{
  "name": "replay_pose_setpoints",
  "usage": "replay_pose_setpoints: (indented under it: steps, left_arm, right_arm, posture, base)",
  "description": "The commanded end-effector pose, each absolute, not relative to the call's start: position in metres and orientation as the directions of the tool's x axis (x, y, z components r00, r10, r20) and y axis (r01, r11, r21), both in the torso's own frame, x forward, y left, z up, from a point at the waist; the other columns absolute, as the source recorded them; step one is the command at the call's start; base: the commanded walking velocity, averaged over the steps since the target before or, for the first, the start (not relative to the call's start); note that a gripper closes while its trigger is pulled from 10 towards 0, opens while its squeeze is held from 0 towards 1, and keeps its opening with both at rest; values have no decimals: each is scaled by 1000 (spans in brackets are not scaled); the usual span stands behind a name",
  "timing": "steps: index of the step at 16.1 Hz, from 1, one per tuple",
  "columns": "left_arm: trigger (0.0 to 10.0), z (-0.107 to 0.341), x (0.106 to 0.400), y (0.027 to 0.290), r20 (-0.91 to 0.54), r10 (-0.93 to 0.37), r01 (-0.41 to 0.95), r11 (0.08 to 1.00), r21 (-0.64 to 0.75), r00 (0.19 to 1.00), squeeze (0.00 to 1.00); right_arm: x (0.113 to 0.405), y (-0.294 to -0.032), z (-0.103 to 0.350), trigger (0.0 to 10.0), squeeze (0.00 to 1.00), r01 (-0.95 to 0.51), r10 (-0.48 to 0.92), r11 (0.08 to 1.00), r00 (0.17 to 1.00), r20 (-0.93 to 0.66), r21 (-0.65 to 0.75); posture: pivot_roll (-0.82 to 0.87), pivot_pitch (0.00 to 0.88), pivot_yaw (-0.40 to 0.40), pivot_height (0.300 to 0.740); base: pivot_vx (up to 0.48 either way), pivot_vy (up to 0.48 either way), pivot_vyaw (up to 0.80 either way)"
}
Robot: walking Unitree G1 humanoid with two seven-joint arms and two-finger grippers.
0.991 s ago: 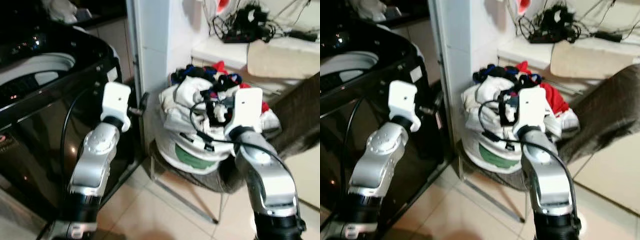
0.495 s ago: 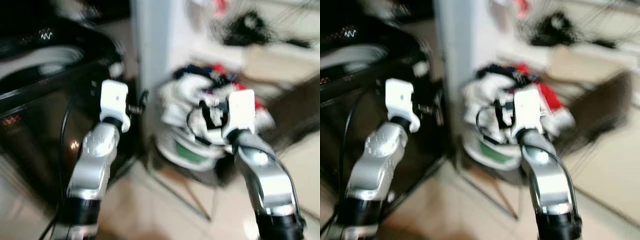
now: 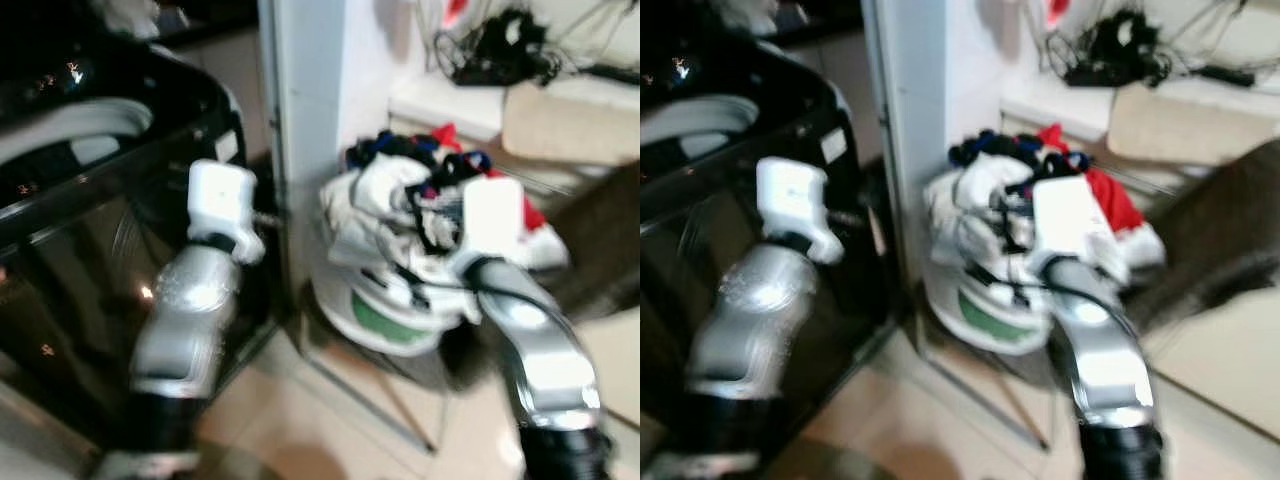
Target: Clothes washing
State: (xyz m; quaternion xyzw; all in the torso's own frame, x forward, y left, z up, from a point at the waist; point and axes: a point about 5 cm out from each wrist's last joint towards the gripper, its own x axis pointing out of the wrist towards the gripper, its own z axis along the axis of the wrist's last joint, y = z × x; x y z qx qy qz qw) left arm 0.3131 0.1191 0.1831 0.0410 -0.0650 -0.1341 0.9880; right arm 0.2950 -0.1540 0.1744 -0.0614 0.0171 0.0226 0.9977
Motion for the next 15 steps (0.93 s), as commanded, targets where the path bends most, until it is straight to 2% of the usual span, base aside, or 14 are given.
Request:
replay_pose_setpoints:
  steps: [1,15]
  left_arm:
    - [10000,191,314,129,134,-241,226,967,120,961,0]
    - [10000,193,314,132,137,-240,222,965,137,961,0]
  right_arm:
    - [296,-147,182,10000,0,-67,67,993,998,-3,-102]
    - [299,-145,192,10000,0,-94,100,988,994,38,-123]
  posture:
    - [-59,0,0,740]
    - [-61,0,-3,740]
  base:
    - [375,0,0]
    - [368,0,0]
